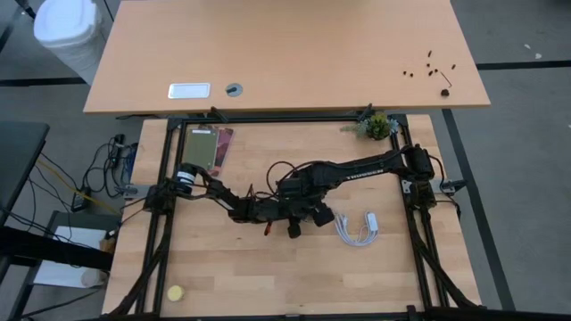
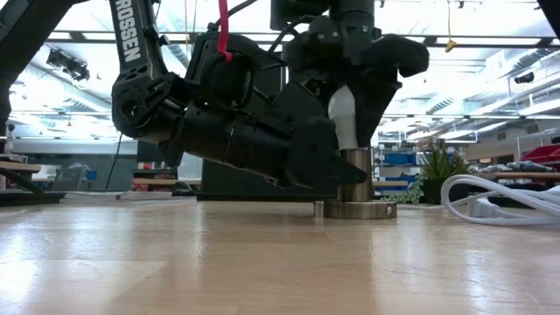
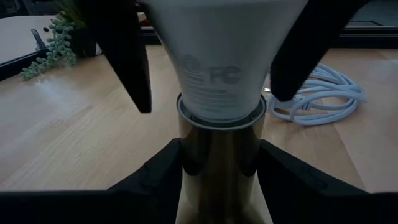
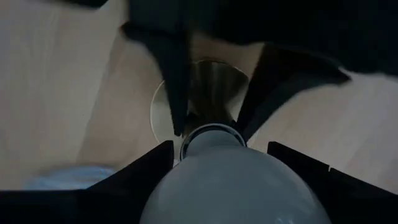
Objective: Screw lightbulb
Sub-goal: Insert the white lightbulb into the desk lamp
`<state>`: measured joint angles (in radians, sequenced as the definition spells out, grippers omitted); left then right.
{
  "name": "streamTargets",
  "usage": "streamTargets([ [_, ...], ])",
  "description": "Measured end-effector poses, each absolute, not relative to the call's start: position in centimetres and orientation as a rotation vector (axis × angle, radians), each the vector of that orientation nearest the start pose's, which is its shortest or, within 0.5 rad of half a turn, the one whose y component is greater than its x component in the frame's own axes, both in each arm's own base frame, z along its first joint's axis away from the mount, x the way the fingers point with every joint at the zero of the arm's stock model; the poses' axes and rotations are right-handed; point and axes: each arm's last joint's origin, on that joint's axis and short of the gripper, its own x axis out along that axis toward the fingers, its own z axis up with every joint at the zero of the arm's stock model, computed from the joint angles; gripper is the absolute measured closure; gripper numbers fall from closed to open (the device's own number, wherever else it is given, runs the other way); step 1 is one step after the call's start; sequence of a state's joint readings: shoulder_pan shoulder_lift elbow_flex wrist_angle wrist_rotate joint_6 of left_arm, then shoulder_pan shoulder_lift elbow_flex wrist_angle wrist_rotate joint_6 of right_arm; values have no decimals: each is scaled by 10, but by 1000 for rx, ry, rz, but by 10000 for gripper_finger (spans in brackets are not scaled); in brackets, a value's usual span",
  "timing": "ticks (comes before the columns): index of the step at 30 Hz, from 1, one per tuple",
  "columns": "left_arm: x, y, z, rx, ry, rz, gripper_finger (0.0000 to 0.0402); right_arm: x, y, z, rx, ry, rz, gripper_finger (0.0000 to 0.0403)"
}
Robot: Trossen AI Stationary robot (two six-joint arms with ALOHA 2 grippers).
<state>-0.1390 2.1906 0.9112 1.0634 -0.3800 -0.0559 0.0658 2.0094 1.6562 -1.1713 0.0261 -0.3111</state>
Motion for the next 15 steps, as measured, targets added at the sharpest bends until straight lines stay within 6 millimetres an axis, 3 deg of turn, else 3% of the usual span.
streamTargets([
  [9,391,-44,81,1,203,243,215,386,28,217,175,1512,-189,149],
  [15,391,-44,80,1,204,241,215,387,26,217,543,1450,-520,130],
])
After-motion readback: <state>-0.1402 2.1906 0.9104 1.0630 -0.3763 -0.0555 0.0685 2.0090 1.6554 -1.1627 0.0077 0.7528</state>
